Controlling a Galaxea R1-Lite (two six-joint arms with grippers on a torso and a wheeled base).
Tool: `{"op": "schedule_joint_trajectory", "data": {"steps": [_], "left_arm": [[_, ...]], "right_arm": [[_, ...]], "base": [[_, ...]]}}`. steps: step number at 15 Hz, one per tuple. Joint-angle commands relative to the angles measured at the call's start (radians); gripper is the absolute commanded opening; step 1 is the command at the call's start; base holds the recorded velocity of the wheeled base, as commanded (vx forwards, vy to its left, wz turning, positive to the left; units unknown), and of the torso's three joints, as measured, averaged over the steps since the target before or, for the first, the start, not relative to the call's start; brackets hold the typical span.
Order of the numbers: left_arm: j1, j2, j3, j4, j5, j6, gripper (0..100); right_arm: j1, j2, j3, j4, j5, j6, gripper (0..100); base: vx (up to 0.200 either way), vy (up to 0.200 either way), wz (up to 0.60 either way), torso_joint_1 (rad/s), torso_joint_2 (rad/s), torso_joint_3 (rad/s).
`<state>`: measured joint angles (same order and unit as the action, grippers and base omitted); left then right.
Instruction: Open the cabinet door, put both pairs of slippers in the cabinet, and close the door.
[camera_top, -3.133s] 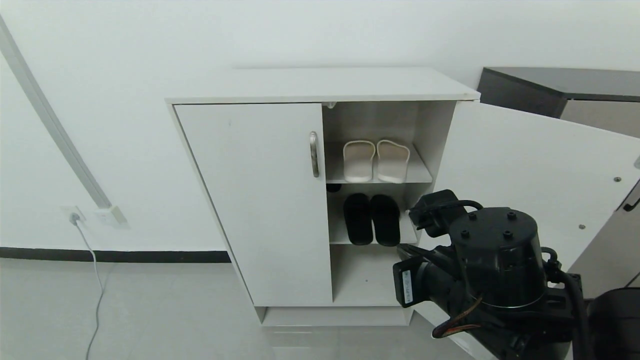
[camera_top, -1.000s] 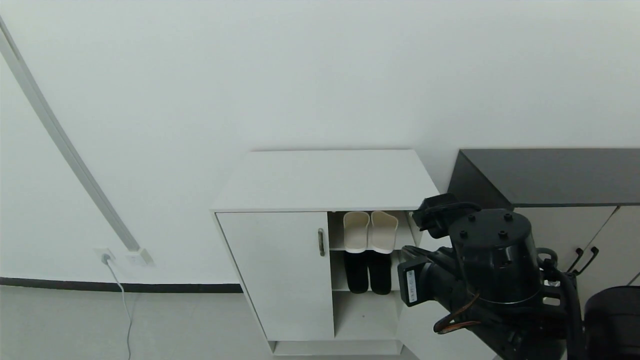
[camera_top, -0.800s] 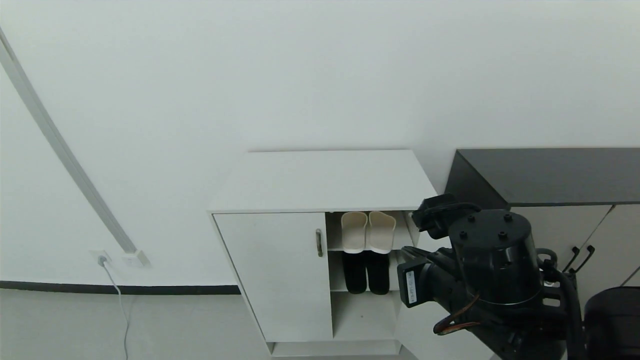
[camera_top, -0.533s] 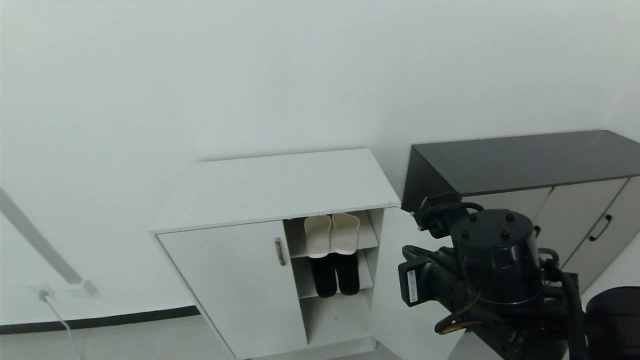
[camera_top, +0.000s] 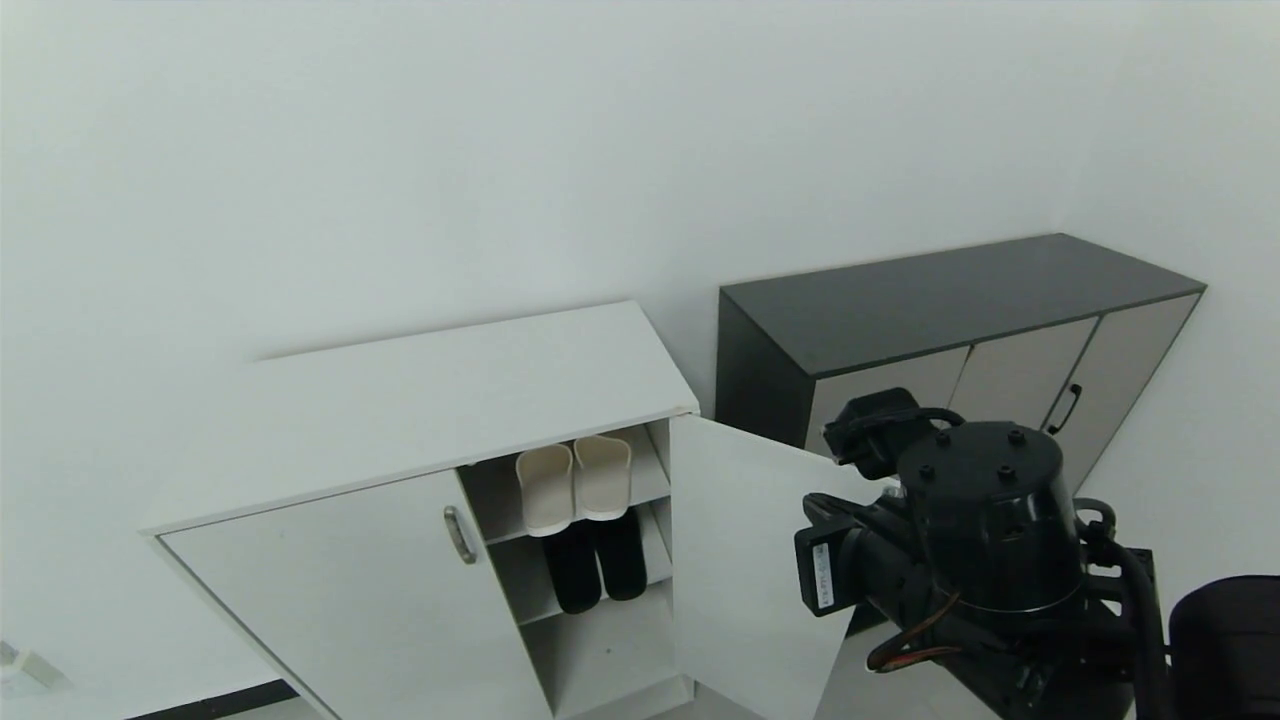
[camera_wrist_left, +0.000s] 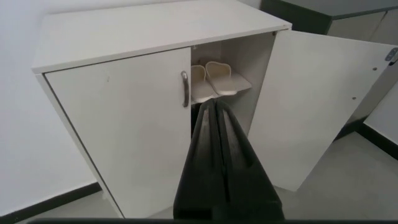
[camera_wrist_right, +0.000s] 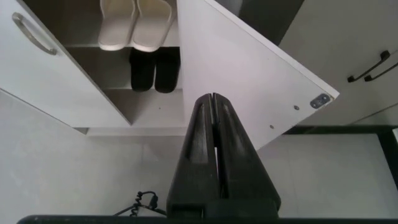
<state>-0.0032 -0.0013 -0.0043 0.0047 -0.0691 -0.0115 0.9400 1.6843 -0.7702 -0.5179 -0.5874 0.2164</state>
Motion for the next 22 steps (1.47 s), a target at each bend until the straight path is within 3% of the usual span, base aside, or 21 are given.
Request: {"op": "schedule_joint_trajectory", "data": {"steps": [1, 8, 13, 16, 18, 19, 22], "left_arm": [[0.000, 0.001, 0.000, 0.000, 0.000, -0.001, 0], [0.000, 0.001, 0.000, 0.000, 0.000, -0.001, 0], [0.000, 0.001, 0.000, 0.000, 0.000, -0.001, 0], [0.000, 0.001, 0.000, 0.000, 0.000, 0.001, 0], [0.002, 0.001, 0.000, 0.000, 0.000, 0.001, 0], [0.002, 0.001, 0.000, 0.000, 0.000, 0.001, 0], [0.000, 0.001, 0.000, 0.000, 0.000, 0.001, 0]], "right_arm": [[0.000, 0.002, 0.000, -0.002, -0.002, 0.000, 0], [-0.004, 0.002, 0.000, -0.001, 0.000, -0.002, 0], [-0.093, 0.035, -0.050, -0.002, 0.008, -0.048, 0], [-0.241, 0.103, -0.219, 0.025, 0.087, -0.101, 0], [-0.313, 0.158, -0.350, 0.102, 0.120, -0.100, 0], [-0.386, 0.229, -0.488, 0.182, 0.172, -0.081, 0], [-0.474, 0.338, -0.673, 0.269, 0.233, -0.054, 0]], "base": [[0.000, 0.000, 0.00, 0.000, 0.00, 0.000], [-0.171, 0.000, 0.00, 0.003, 0.00, 0.002], [-0.040, 0.000, 0.00, -0.001, 0.00, 0.000], [0.000, 0.000, 0.00, 0.000, 0.00, 0.000], [0.000, 0.000, 0.00, 0.000, 0.00, 0.000], [0.000, 0.000, 0.00, 0.000, 0.00, 0.000], [0.000, 0.000, 0.00, 0.000, 0.00, 0.000]]}}
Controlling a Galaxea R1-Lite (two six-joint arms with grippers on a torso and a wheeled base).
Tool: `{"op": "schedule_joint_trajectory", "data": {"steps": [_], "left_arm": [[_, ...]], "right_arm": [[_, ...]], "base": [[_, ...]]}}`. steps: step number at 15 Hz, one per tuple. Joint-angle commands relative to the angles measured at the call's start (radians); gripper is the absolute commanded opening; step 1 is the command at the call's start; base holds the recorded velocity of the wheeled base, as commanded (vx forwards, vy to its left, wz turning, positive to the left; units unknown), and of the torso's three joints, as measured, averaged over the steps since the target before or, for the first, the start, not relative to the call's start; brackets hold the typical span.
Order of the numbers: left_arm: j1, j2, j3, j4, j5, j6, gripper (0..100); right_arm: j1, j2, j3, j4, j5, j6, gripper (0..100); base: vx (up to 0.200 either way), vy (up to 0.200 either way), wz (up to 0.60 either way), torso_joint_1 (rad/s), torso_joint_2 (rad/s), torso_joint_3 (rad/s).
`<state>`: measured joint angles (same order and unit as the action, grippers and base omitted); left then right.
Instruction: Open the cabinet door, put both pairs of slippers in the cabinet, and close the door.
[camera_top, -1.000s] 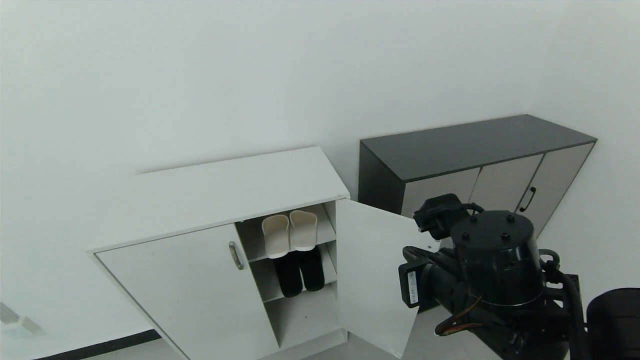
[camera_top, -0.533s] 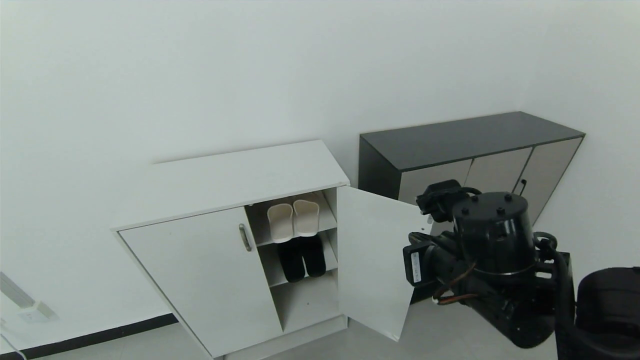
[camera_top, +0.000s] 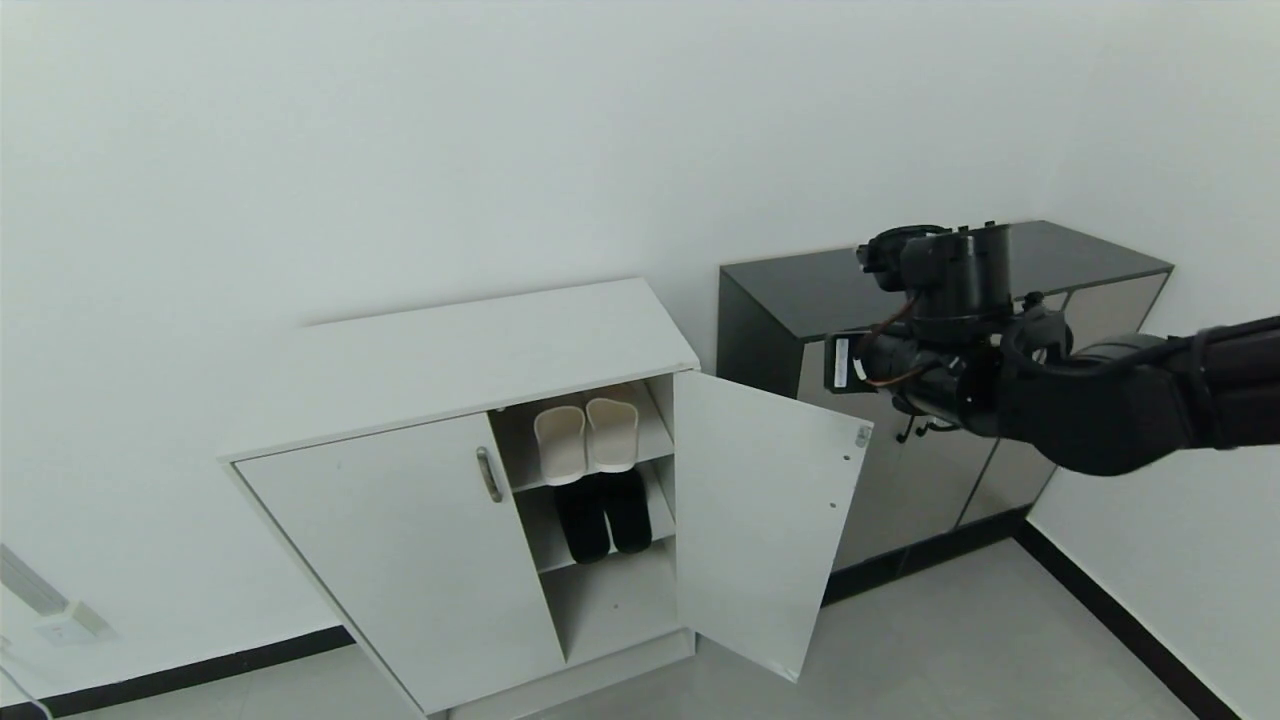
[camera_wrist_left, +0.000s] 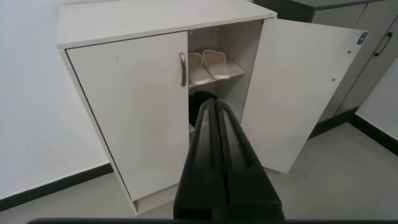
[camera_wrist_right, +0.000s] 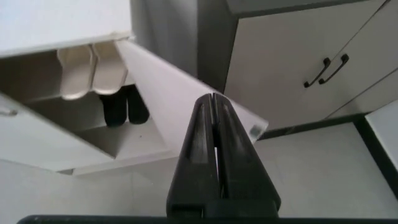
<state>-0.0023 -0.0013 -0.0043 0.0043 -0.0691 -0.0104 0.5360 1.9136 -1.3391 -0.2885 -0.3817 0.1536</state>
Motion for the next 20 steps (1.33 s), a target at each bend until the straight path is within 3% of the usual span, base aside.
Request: {"op": "schedule_joint_trajectory", "data": {"steps": [1, 9, 20], "left_arm": [[0.001, 0.001, 0.000, 0.000, 0.000, 0.000, 0], [-0.001, 0.001, 0.000, 0.000, 0.000, 0.000, 0], [-0.001, 0.001, 0.000, 0.000, -0.001, 0.000, 0]], "right_arm": [[-0.085, 0.142, -0.144, 0.052, 0.038, 0.009, 0], [-0.159, 0.318, -0.270, 0.051, 0.069, 0.011, 0], [-0.177, 0.381, -0.278, 0.057, 0.098, 0.024, 0]], "base": [[0.000, 0.000, 0.00, 0.000, 0.00, 0.000], [0.000, 0.000, 0.00, 0.000, 0.00, 0.000], [0.000, 0.000, 0.00, 0.000, 0.00, 0.000]]}}
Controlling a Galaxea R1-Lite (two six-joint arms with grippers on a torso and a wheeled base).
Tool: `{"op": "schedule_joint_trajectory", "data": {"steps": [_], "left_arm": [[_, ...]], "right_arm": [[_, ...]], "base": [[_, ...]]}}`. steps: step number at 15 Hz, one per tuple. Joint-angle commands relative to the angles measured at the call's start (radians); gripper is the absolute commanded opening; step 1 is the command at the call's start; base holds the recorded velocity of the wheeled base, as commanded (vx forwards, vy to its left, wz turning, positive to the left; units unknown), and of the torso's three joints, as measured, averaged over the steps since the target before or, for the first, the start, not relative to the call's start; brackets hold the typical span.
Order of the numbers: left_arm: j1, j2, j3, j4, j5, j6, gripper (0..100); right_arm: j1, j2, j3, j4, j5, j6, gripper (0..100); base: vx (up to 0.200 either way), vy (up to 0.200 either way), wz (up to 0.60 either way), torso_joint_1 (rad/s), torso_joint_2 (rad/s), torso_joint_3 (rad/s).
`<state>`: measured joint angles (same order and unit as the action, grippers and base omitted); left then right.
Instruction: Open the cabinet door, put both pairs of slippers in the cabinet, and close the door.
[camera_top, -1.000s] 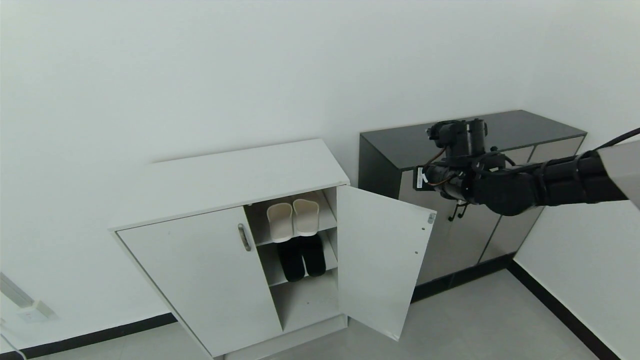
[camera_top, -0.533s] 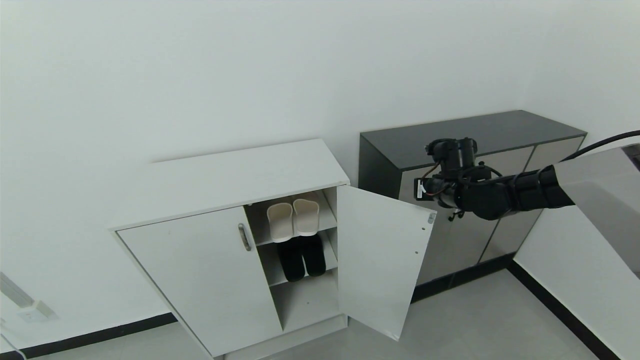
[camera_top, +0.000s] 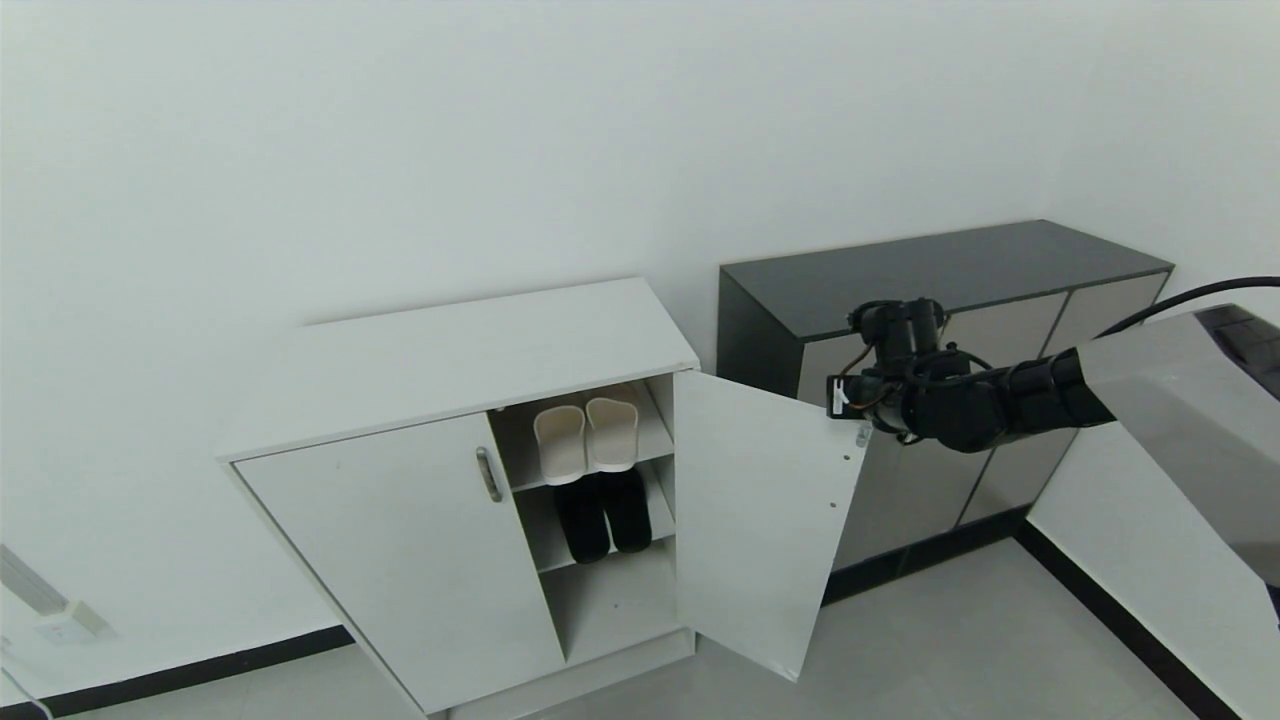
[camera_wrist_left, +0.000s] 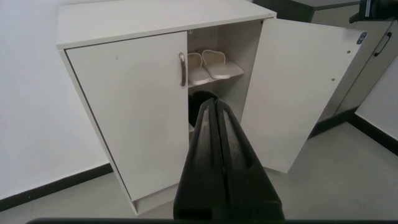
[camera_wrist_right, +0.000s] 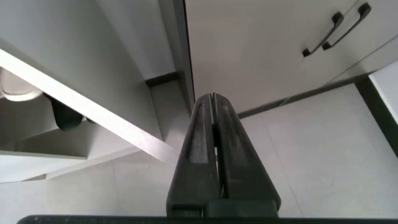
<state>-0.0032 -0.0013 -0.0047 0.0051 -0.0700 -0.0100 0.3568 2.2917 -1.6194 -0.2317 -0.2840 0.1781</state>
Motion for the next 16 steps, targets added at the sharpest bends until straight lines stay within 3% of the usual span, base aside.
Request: {"op": "schedule_joint_trajectory", "data": {"steps": [1, 9, 12, 16], "left_arm": [[0.000, 0.001, 0.000, -0.001, 0.001, -0.001, 0], [0.000, 0.001, 0.000, -0.001, -0.001, 0.001, 0], [0.000, 0.001, 0.000, -0.001, -0.001, 0.001, 0], [0.000, 0.001, 0.000, 0.001, -0.001, -0.001, 0]], "right_arm": [[0.002, 0.005, 0.004, 0.000, -0.001, 0.000, 0], [0.054, -0.043, 0.107, -0.008, -0.001, 0.006, 0], [0.116, -0.101, 0.193, -0.012, -0.001, 0.011, 0], [0.261, -0.202, 0.345, -0.055, -0.004, 0.027, 0]], "base": [[0.000, 0.000, 0.00, 0.000, 0.00, 0.000], [0.000, 0.000, 0.00, 0.000, 0.00, 0.000], [0.000, 0.000, 0.00, 0.000, 0.00, 0.000], [0.000, 0.000, 0.00, 0.000, 0.00, 0.000]]}}
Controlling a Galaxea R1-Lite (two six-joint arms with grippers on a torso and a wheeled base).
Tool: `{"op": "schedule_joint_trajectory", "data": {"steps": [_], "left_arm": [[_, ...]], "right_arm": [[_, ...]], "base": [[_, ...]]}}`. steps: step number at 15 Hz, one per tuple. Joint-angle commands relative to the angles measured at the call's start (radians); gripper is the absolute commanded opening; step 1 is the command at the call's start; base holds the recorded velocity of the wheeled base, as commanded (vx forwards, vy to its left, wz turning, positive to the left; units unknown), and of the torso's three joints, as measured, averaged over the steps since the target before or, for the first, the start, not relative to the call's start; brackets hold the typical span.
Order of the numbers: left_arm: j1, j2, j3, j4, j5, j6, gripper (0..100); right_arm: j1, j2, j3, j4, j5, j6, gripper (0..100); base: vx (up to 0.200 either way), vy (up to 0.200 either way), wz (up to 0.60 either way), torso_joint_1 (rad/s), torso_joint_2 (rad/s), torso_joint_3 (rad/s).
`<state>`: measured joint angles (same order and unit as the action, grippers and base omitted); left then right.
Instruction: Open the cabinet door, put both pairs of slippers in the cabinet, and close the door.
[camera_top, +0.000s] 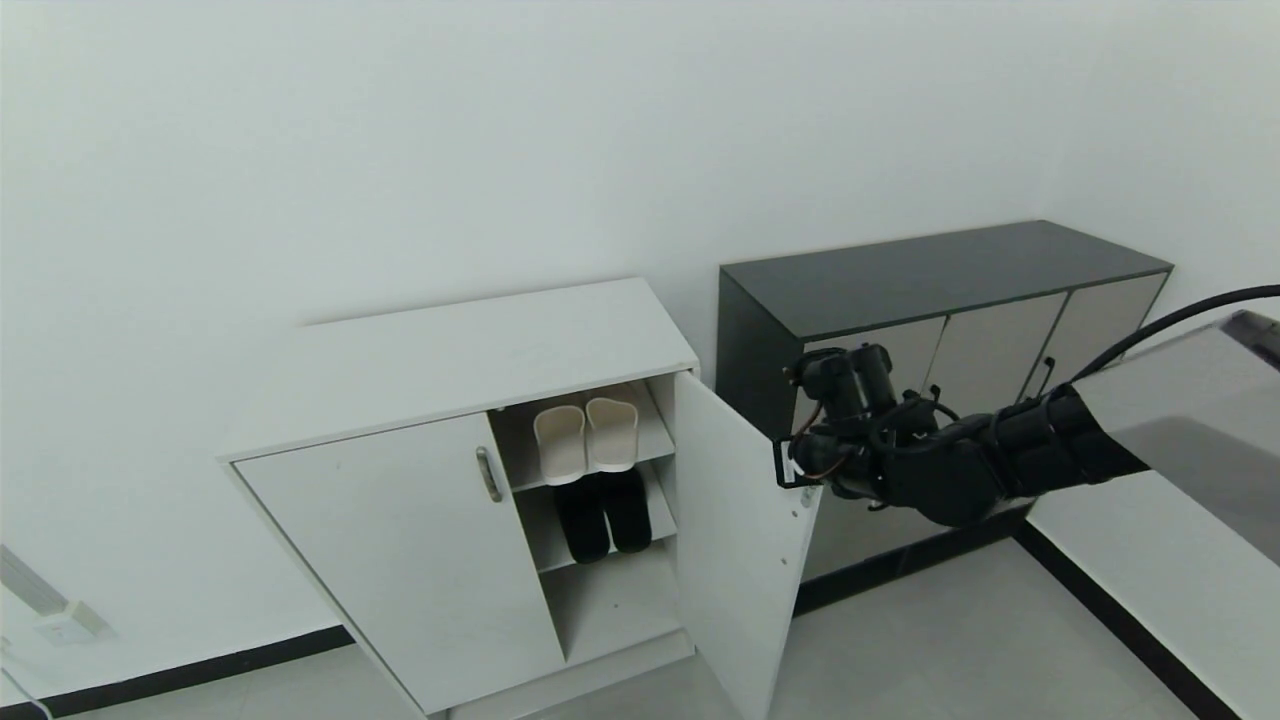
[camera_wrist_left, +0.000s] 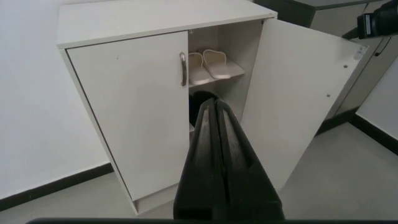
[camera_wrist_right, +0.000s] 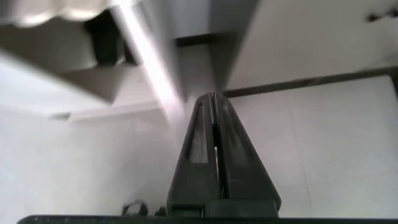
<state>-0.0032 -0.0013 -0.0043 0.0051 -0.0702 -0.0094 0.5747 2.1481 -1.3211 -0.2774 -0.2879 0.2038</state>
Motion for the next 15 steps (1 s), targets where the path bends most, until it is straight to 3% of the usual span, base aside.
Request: {"op": "schedule_joint_trajectory", "data": {"steps": [1, 11, 15], "left_arm": [[0.000, 0.001, 0.000, -0.001, 0.000, 0.000, 0], [0.000, 0.001, 0.000, -0.001, 0.000, 0.000, 0], [0.000, 0.001, 0.000, 0.001, 0.000, 0.000, 0]], "right_arm": [[0.065, -0.076, 0.068, -0.017, -0.002, 0.017, 0], [0.113, -0.180, 0.224, -0.123, 0.007, 0.006, 0], [0.126, -0.182, 0.244, -0.147, 0.015, 0.002, 0]], "base": [[0.000, 0.000, 0.00, 0.000, 0.00, 0.000], [0.000, 0.000, 0.00, 0.000, 0.00, 0.000], [0.000, 0.000, 0.60, 0.005, 0.00, 0.001]]}}
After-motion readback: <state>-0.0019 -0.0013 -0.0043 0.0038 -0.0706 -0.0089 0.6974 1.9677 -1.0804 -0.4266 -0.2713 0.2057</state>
